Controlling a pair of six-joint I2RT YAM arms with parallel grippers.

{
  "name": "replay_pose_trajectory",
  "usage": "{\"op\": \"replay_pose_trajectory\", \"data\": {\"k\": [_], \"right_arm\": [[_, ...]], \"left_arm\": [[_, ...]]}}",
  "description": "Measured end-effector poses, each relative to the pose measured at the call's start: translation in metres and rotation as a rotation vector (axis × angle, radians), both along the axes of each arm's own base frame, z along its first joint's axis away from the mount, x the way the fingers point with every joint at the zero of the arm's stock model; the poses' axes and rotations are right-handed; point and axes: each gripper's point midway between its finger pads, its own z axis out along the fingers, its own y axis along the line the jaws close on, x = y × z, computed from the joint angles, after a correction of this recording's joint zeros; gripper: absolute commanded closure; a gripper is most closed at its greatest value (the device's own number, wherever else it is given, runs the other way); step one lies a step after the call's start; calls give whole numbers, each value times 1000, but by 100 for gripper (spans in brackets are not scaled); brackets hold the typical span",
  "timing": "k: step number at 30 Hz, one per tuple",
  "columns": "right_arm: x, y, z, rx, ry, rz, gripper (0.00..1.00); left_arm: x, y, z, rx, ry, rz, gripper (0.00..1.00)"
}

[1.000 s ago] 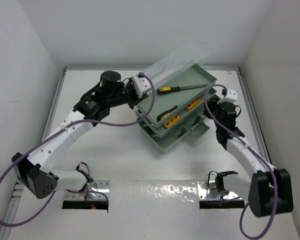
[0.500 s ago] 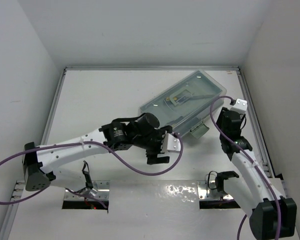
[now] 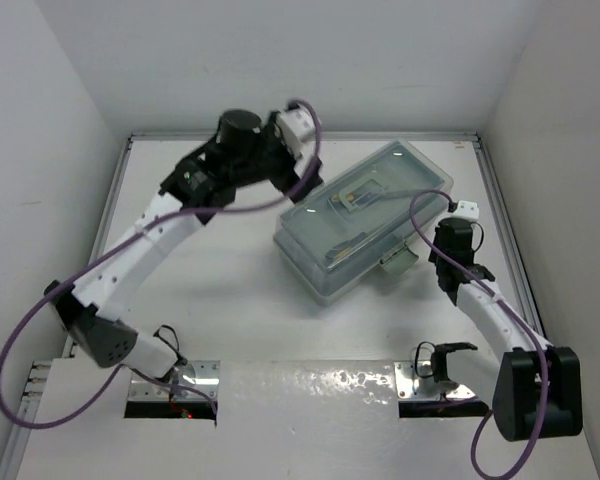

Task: Sort the tools into containers

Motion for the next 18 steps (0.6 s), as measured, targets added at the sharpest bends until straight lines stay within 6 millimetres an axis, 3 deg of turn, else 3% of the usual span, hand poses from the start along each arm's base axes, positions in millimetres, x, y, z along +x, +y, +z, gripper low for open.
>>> {"op": "replay_pose_trajectory", "data": {"k": [2, 4, 6, 7, 11, 13, 14, 18], "right_arm": [[2, -1, -5, 18, 11, 4, 79], [3, -4, -7, 34, 13, 1, 77], [3, -8, -6, 49, -1, -7, 67], [2, -10, -7, 58, -11, -7, 54], [-20, -6, -16, 103, -28, 16, 46], [-29, 5, -19, 145, -39, 56, 56], [-33, 12, -20, 171, -47, 78, 73], [-43, 35, -32, 276, -78, 141, 100]], "left_arm": [[49, 29, -6, -20, 29, 133, 19], [82, 53, -28, -20, 91, 225, 19], [99, 62, -51, -17, 159, 261, 19], [106, 64, -62, -16, 194, 270, 19], [116, 66, -93, -15, 285, 274, 18], [114, 66, -99, -17, 304, 268, 18], [113, 65, -100, -22, 310, 263, 18], [116, 60, -95, -56, 297, 245, 18]]}}
